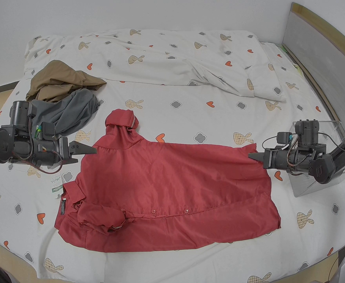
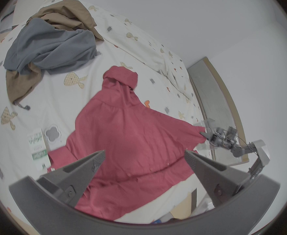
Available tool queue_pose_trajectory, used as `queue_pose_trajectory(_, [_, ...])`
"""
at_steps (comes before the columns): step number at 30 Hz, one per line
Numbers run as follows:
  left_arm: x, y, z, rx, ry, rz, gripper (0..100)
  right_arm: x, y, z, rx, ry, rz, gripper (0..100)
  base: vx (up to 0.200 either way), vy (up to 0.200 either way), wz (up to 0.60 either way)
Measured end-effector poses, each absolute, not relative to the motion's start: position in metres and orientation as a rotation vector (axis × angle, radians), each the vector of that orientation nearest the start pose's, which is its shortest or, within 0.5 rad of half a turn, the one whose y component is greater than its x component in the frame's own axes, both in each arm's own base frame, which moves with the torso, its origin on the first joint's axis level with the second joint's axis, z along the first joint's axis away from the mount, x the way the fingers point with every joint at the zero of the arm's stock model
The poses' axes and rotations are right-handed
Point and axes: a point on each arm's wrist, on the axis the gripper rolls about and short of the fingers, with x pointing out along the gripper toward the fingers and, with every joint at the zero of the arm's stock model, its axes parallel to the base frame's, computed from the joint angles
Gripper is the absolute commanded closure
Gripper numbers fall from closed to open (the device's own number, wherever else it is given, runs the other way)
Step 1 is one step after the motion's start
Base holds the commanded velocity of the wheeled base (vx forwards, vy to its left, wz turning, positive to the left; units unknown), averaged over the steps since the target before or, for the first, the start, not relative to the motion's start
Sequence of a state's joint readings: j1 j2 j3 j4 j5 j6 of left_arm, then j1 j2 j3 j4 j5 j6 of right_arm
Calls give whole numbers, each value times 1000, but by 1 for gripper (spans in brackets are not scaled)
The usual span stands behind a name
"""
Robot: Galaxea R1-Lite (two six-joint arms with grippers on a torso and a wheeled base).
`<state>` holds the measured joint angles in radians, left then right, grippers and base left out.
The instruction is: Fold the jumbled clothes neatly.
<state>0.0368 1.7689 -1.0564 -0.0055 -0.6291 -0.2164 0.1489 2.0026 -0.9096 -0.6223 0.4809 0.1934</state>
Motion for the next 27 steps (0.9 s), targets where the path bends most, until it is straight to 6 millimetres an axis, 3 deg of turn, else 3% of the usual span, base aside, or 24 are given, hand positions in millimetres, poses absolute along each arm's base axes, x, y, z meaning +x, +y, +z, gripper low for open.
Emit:
queue_pose_trajectory(9, [377,27,156,-320,645,-507,0,324,73,110,252,566,606,100,0,0,0])
queue_pose_trajectory(17, [399,32,137,-235,506,-537,0,306,75,119,246,554,624,100,0,0,0])
queue_pose_trajectory(27, [426,31,108,-235,529,-549,0,297,82,121,238,558,649,100,0,0,0])
